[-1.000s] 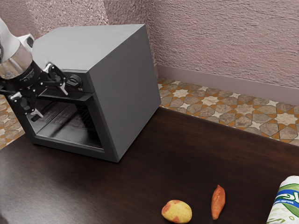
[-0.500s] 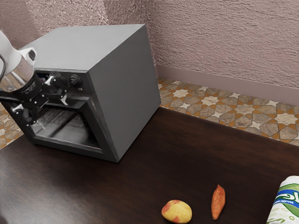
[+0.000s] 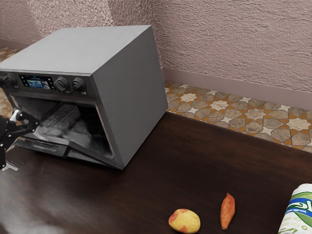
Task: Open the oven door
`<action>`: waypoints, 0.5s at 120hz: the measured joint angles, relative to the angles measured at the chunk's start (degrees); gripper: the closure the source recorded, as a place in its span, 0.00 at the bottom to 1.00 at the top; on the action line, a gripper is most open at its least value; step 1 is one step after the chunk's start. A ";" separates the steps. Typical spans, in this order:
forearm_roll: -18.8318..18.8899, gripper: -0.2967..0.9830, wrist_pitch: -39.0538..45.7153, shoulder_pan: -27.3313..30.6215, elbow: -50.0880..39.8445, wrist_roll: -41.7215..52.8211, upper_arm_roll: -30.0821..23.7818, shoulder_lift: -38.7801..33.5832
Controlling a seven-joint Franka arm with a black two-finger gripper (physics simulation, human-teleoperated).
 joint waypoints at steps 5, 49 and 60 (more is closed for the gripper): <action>-0.19 0.23 -0.67 2.61 -2.12 0.05 0.53 -5.17; 9.78 0.23 -10.28 -47.55 32.69 -30.28 -2.29 35.85; 8.59 0.23 -14.85 -48.13 42.93 -37.36 -0.71 43.43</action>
